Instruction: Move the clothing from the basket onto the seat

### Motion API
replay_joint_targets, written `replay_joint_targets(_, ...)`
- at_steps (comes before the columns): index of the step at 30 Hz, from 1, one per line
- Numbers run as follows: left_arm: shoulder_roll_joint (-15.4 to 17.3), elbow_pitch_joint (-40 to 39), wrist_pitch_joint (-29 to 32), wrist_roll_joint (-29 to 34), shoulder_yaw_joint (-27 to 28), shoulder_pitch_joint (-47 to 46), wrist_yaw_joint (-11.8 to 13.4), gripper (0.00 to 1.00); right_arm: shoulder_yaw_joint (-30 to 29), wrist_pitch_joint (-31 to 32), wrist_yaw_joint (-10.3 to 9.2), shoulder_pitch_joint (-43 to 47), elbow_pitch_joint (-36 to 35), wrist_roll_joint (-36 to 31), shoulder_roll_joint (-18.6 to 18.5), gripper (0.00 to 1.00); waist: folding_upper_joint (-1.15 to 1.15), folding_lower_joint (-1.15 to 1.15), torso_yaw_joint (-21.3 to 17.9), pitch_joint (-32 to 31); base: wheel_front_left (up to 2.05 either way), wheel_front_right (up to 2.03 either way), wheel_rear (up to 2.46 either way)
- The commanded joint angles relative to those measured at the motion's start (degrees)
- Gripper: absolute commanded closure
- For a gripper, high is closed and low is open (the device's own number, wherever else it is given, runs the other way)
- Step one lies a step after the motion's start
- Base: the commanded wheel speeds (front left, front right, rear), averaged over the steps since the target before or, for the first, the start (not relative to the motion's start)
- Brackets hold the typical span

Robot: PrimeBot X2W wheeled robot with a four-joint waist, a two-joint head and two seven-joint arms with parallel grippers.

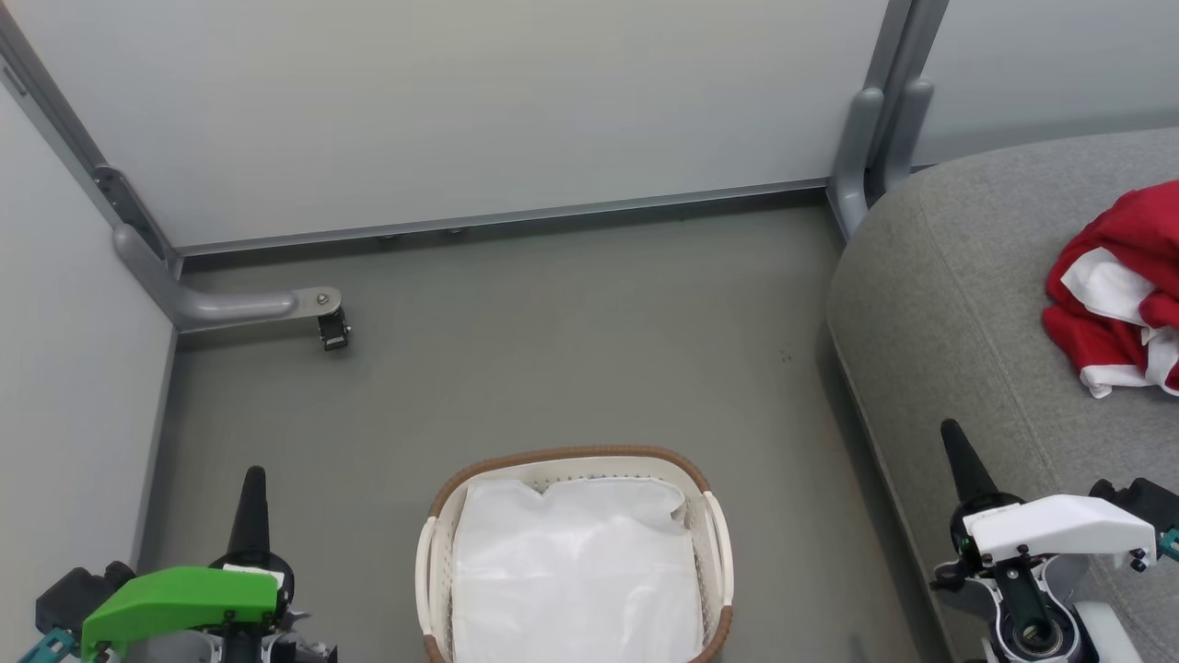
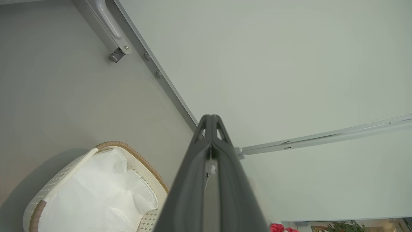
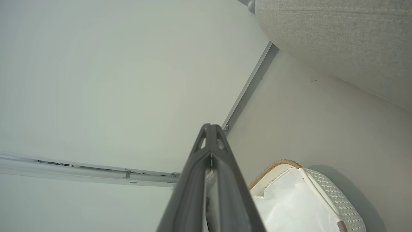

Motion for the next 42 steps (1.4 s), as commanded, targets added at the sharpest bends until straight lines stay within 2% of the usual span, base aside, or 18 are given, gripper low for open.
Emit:
replay_joint_targets(1,0.37,-0.53,0.43,-1.59,0.30,-1.50,-0.46,1.00,-0.40,0.44,-0.03,0.44,-0.77,1.46,-0.31,1.00,0.00,0.00,0.01,-0.05,0.00,0.00,0.00)
replay_joint_targets(42,0.49,-1.10,5.41,-19.81,1.82,-3.14,-1.40,1.00,-2.75,5.35,-0.04,1.43,-3.42,19.57,-0.44,1.00,0.00,0.00,0.30,-1.54,0.00,0.00,0.00)
